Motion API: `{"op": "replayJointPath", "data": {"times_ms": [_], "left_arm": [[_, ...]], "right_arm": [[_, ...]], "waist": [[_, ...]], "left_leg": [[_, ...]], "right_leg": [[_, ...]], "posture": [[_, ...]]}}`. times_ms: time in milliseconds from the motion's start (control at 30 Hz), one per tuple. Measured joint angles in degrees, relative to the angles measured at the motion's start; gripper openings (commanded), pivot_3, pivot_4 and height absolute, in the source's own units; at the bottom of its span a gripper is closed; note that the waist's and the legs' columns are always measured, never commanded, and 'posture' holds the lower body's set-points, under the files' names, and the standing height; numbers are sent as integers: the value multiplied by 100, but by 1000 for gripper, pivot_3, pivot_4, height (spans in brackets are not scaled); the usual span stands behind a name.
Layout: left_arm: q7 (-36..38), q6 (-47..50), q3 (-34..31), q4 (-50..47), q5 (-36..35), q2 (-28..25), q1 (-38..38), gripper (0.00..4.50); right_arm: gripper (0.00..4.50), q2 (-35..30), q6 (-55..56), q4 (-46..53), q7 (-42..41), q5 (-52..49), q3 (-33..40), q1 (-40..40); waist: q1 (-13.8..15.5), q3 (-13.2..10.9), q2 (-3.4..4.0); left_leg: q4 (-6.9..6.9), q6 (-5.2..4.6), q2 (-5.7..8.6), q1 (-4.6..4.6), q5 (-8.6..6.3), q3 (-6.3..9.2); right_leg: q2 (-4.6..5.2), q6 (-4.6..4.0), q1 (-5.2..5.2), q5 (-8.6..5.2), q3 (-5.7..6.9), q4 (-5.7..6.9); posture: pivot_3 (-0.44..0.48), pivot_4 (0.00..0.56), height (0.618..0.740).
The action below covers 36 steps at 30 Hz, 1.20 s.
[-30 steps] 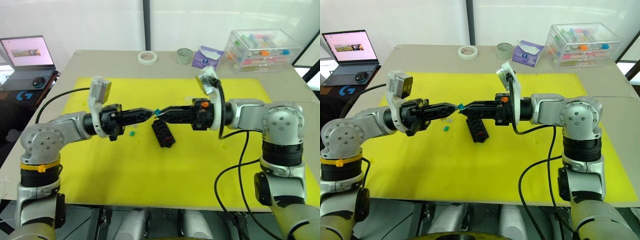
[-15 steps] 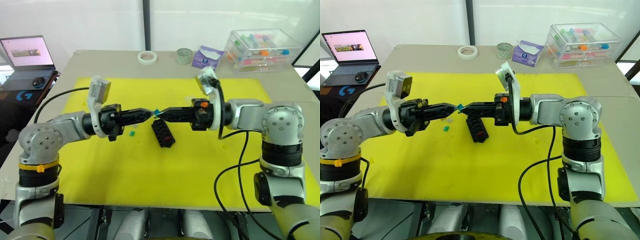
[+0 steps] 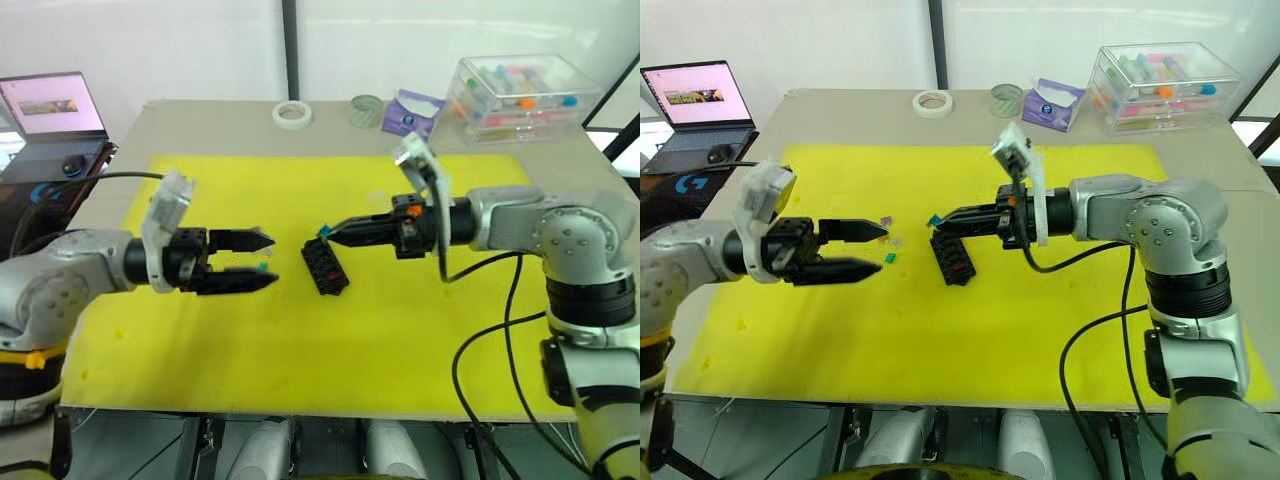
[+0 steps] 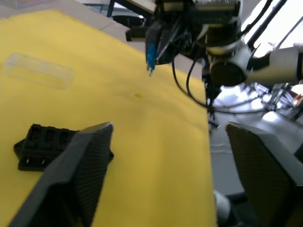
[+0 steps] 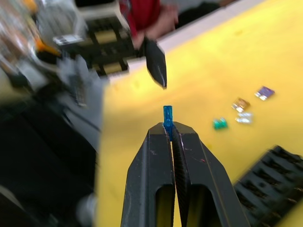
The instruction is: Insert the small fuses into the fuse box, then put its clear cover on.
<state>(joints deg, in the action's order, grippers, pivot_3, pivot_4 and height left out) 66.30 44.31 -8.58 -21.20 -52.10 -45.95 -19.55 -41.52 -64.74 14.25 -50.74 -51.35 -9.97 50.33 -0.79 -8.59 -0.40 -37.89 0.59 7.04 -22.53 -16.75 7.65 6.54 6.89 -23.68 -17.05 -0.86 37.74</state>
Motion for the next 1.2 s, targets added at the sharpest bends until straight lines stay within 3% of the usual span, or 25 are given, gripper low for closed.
{"op": "replayJointPath", "data": {"times_ms": [200,367,567,867,1200], "left_arm": [[-59,-1564,103,-498,1225,246,1237,4487],[-684,-1728,123,-635,1393,769,1677,4487],[-1199,-1902,410,-822,1649,1162,1687,4487],[-1398,-2355,589,-685,2074,1228,1735,4487],[-1383,-2502,753,-544,2173,1242,1679,4487]], "right_arm": [[0,-351,1973,-250,-1391,1868,-1299,289],[0,-183,3346,-1132,-2139,2939,-1730,500],[0,133,4754,-2279,-2835,3859,-1891,782],[0,640,5751,-3134,-3316,4558,-1899,888],[0,837,5980,-3379,-3518,4944,-1897,893]], "waist": [[0,-3,0],[28,-7,-2],[10,-7,-2],[5,-7,-2],[9,-7,-1]], "left_leg": [[2,-2,-1,1,-1,-1],[-2,-3,0,0,-2,1],[-1,-4,-2,1,-2,1],[0,-3,-2,1,-2,2],[-2,-3,-1,1,-2,2]], "right_leg": [[0,0,2,0,-1,-4],[0,0,5,0,2,-5],[-3,0,7,0,3,-8],[-5,0,5,0,3,-8],[-4,0,6,0,4,-8]], "posture": [[0,150,740],[0,150,740],[0,150,740],[0,150,740],[0,150,740]]}}
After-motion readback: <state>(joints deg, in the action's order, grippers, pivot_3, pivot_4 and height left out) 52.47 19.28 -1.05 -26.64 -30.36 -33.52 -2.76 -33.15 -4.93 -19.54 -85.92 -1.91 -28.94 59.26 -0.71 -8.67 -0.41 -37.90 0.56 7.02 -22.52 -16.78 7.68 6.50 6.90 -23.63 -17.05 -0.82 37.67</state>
